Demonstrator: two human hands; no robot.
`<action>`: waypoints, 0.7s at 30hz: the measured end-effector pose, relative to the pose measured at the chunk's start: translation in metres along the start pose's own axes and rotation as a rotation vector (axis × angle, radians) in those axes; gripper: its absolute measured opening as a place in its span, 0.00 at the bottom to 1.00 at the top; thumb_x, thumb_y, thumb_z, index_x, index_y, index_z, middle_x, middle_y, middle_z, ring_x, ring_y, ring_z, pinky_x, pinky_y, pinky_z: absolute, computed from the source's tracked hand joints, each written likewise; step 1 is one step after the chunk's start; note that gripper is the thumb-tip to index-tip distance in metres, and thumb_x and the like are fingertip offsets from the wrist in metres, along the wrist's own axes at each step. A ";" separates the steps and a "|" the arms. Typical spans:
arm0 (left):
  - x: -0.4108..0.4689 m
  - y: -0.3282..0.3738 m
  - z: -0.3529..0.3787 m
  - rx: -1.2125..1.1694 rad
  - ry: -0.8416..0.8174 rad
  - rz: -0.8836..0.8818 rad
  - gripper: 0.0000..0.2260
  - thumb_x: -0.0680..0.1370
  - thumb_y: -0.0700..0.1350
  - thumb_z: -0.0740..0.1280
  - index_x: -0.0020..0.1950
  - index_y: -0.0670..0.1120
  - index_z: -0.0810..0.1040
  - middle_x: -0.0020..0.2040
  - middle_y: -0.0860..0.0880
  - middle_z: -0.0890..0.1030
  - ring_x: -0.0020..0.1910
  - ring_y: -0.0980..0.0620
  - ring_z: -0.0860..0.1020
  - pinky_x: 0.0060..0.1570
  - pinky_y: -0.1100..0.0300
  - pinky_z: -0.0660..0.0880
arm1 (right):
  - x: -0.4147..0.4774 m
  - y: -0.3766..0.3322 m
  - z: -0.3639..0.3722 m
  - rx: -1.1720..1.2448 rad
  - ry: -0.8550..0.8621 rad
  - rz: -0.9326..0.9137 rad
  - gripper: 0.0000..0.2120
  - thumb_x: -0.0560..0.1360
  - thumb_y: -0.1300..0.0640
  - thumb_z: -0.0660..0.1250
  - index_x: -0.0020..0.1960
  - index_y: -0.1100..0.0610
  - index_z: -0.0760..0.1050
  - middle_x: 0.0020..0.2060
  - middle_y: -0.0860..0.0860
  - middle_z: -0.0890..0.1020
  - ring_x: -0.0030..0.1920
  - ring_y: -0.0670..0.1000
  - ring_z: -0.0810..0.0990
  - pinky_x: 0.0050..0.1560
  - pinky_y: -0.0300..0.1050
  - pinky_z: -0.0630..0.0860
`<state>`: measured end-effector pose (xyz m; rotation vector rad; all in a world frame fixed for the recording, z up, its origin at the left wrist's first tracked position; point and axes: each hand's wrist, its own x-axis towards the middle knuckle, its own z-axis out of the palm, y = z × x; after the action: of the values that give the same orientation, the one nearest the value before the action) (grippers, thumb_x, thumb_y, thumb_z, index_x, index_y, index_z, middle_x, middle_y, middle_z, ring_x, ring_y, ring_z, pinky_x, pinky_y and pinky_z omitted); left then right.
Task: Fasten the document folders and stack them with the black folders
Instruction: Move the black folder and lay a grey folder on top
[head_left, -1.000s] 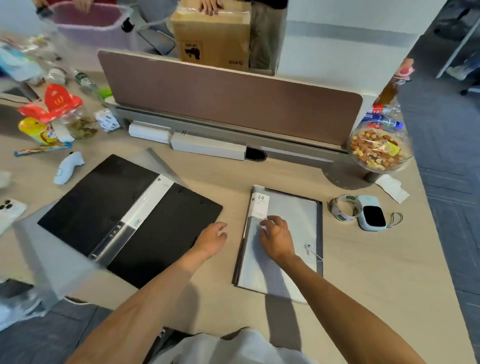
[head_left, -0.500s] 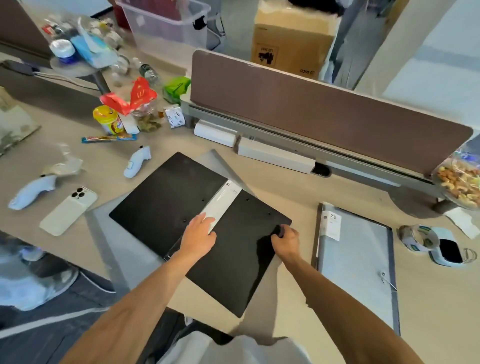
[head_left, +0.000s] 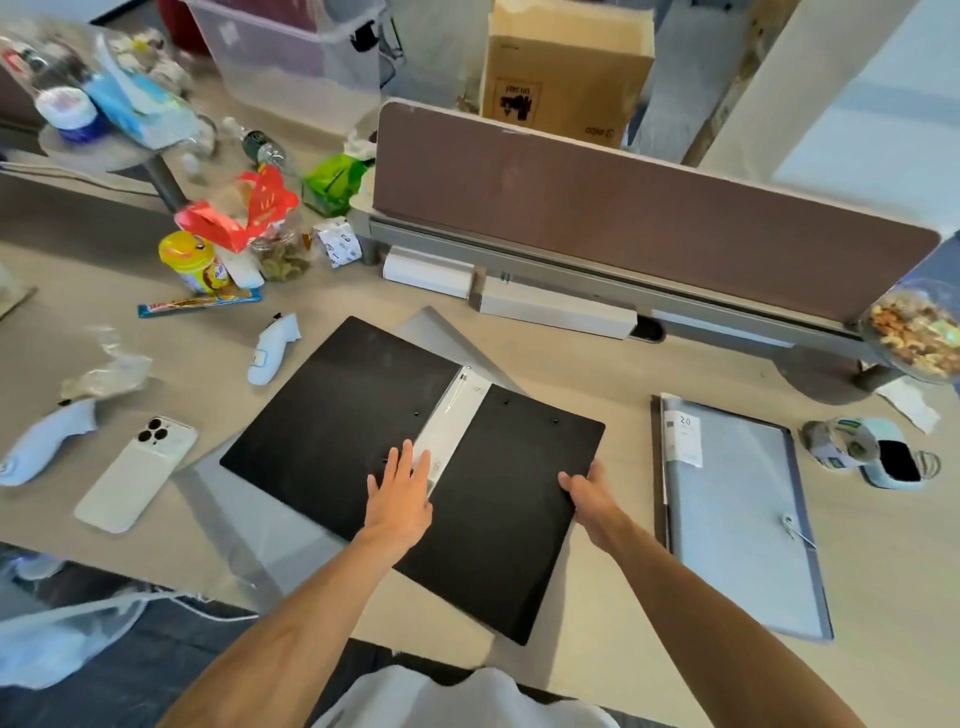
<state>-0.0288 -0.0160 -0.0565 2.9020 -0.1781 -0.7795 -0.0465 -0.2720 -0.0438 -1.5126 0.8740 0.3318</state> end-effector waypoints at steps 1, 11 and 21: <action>0.000 0.000 -0.002 -0.021 -0.009 0.002 0.33 0.81 0.49 0.62 0.79 0.49 0.45 0.80 0.45 0.43 0.79 0.44 0.43 0.75 0.42 0.53 | -0.003 -0.004 -0.002 -0.015 -0.005 -0.029 0.19 0.78 0.64 0.60 0.67 0.52 0.63 0.62 0.52 0.75 0.61 0.55 0.76 0.64 0.59 0.74; -0.017 0.013 -0.047 -0.365 0.193 -0.101 0.36 0.79 0.59 0.60 0.79 0.46 0.45 0.81 0.47 0.48 0.79 0.45 0.50 0.75 0.43 0.55 | -0.028 -0.071 -0.020 0.024 -0.079 -0.321 0.19 0.81 0.61 0.59 0.71 0.53 0.63 0.66 0.49 0.73 0.63 0.51 0.73 0.64 0.47 0.70; -0.060 0.068 -0.114 -0.754 0.709 -0.140 0.30 0.78 0.58 0.63 0.76 0.49 0.60 0.74 0.47 0.67 0.73 0.45 0.66 0.70 0.45 0.66 | -0.046 -0.146 -0.062 0.069 -0.293 -0.593 0.18 0.80 0.66 0.57 0.68 0.53 0.66 0.62 0.48 0.78 0.59 0.47 0.79 0.64 0.50 0.73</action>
<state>-0.0281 -0.0634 0.0816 2.2739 0.3237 0.1922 0.0049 -0.3282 0.1022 -1.5348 0.1837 0.0790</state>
